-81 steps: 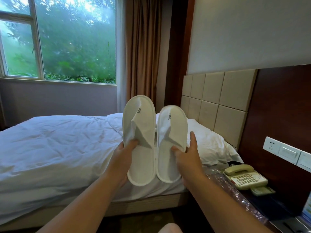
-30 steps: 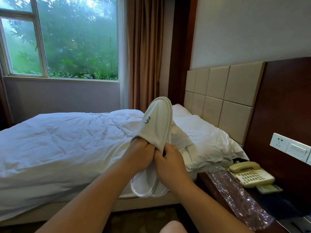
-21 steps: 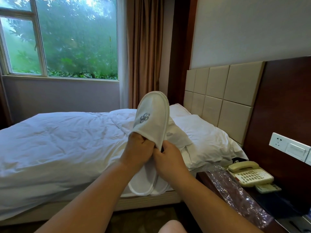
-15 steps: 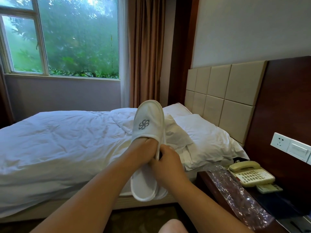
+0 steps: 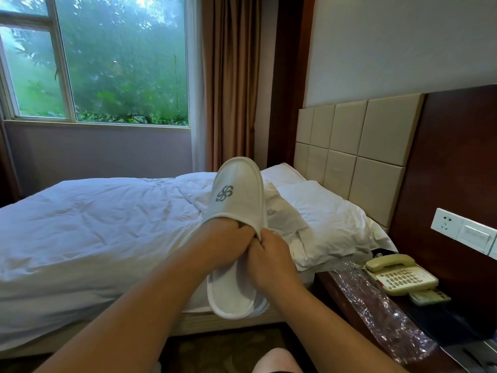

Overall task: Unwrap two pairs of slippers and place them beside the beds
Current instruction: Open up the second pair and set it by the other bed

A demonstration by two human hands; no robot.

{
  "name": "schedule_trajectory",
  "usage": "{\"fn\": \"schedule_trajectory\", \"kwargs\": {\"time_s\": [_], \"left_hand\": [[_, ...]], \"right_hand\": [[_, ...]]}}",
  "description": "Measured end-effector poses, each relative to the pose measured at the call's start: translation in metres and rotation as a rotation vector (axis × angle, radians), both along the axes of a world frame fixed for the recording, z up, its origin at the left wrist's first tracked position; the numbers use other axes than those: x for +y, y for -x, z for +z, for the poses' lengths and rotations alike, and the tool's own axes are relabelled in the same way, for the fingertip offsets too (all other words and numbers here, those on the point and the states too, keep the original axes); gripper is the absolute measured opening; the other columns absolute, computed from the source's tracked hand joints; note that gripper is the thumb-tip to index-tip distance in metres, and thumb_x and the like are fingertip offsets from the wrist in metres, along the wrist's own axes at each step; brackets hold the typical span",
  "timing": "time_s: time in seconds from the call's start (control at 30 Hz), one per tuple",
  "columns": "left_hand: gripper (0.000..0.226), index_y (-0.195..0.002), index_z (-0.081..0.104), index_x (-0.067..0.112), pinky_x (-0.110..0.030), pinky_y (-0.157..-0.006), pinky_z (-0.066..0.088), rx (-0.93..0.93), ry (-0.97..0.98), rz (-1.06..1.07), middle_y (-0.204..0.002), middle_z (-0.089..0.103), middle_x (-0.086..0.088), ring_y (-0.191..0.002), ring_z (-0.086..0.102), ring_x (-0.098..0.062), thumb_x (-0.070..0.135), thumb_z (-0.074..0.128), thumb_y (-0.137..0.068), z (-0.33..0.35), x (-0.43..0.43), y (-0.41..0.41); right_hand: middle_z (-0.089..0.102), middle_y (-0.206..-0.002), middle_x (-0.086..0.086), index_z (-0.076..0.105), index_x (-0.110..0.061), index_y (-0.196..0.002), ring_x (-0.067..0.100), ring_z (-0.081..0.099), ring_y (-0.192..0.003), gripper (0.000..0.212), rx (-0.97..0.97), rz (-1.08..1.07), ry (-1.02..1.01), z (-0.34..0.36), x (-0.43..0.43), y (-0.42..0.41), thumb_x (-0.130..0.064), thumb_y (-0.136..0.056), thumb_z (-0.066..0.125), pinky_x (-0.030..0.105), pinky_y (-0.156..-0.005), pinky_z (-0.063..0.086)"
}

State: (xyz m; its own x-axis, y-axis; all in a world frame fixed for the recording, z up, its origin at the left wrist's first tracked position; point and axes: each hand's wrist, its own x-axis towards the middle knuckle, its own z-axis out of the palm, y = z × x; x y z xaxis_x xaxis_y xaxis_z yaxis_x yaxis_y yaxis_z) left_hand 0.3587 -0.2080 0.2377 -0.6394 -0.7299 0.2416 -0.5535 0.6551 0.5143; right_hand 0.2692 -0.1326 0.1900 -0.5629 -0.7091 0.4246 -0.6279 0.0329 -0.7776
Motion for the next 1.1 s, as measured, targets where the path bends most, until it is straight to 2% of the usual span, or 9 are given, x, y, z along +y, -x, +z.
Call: {"fn": "schedule_trajectory", "kwargs": {"time_s": [0.07,0.2,0.27,0.33,0.43,0.7,0.8,0.97,1.1], "left_hand": [[0.034,-0.066,0.055,0.021,-0.020,-0.053,0.042,-0.031,0.050,-0.048,-0.064,0.052,0.006,-0.058,0.049,-0.009,0.030,0.044,-0.097,0.002,0.000,-0.001],[0.015,-0.100,0.066,0.015,-0.037,-0.089,0.053,0.139,-0.079,-0.203,-0.097,0.065,-0.004,-0.093,0.061,-0.018,0.023,0.055,-0.096,0.003,-0.003,-0.007],[0.014,-0.098,0.066,0.017,-0.040,-0.087,0.055,0.166,-0.172,-0.168,-0.097,0.064,-0.005,-0.092,0.062,-0.021,0.025,0.061,-0.088,0.006,-0.010,-0.013],[0.020,-0.097,0.063,0.019,-0.039,-0.081,0.056,0.175,-0.241,-0.065,-0.096,0.063,-0.005,-0.089,0.061,-0.021,0.027,0.064,-0.079,0.007,-0.021,-0.019],[0.017,-0.089,0.052,0.027,-0.030,-0.065,0.049,0.164,-0.277,0.063,-0.094,0.056,0.000,-0.083,0.057,-0.016,0.032,0.065,-0.079,0.004,-0.036,-0.027],[0.095,-0.095,0.041,0.030,-0.022,-0.055,0.036,0.090,-0.133,0.118,-0.080,0.049,0.015,-0.070,0.048,-0.002,0.103,0.051,-0.035,-0.012,-0.023,-0.015],[0.094,-0.119,0.051,0.025,-0.029,-0.075,0.043,0.220,-0.035,0.174,-0.097,0.060,0.007,-0.089,0.059,-0.017,0.097,0.046,-0.058,-0.020,-0.019,-0.009],[0.085,-0.151,0.034,0.014,-0.040,-0.107,0.036,0.254,0.138,0.238,-0.148,0.047,-0.011,-0.135,0.043,-0.031,0.069,0.043,-0.087,-0.024,-0.020,-0.015],[0.069,-0.156,0.024,0.015,-0.033,-0.116,0.020,0.331,0.252,0.189,-0.159,0.033,-0.011,-0.145,0.029,-0.029,0.047,0.041,-0.098,-0.022,-0.011,-0.012]], "right_hand": [[0.056,-0.085,0.008,0.043,-0.028,-0.067,0.018,0.050,-0.071,0.028,-0.016,-0.004,0.028,-0.002,0.002,0.002,-0.015,-0.092,0.038,0.024,-0.055,0.031],[0.054,-0.082,0.002,0.048,-0.032,-0.067,0.014,0.050,-0.071,0.028,-0.034,0.031,0.053,0.000,0.003,0.003,-0.019,-0.092,0.046,0.021,-0.056,0.034],[0.064,-0.094,-0.003,0.065,-0.031,-0.086,0.011,0.060,-0.085,0.003,-0.133,0.096,0.071,0.003,0.005,0.004,-0.030,-0.085,0.062,0.025,-0.071,0.048],[0.066,-0.110,-0.011,0.066,-0.029,-0.114,0.005,0.063,-0.100,0.040,-0.308,0.167,0.120,0.003,0.008,0.008,-0.033,-0.075,0.076,0.028,-0.087,0.053],[0.064,-0.114,-0.017,0.065,-0.034,-0.117,0.004,0.063,-0.100,0.046,-0.429,0.140,0.208,0.002,0.014,0.019,-0.021,-0.075,0.079,0.026,-0.084,0.055],[0.065,-0.111,-0.011,0.050,-0.050,-0.107,0.013,0.068,-0.092,0.046,-0.382,0.110,0.312,-0.002,0.011,0.016,-0.031,-0.076,0.079,0.034,-0.071,0.060],[0.066,-0.104,-0.015,0.042,-0.056,-0.111,0.005,0.068,-0.083,0.046,-0.352,0.076,0.313,-0.002,0.011,0.014,-0.033,-0.084,0.071,0.020,-0.060,0.054],[0.070,-0.081,-0.013,0.041,-0.063,-0.101,0.007,0.067,-0.074,0.027,-0.326,-0.018,0.349,-0.001,0.014,0.017,-0.040,-0.096,0.053,0.026,-0.061,0.049],[0.063,-0.106,-0.014,0.035,-0.062,-0.114,0.005,0.062,-0.089,0.034,-0.195,0.002,0.276,0.000,0.012,0.012,-0.050,-0.090,0.058,0.019,-0.067,0.047]]}}
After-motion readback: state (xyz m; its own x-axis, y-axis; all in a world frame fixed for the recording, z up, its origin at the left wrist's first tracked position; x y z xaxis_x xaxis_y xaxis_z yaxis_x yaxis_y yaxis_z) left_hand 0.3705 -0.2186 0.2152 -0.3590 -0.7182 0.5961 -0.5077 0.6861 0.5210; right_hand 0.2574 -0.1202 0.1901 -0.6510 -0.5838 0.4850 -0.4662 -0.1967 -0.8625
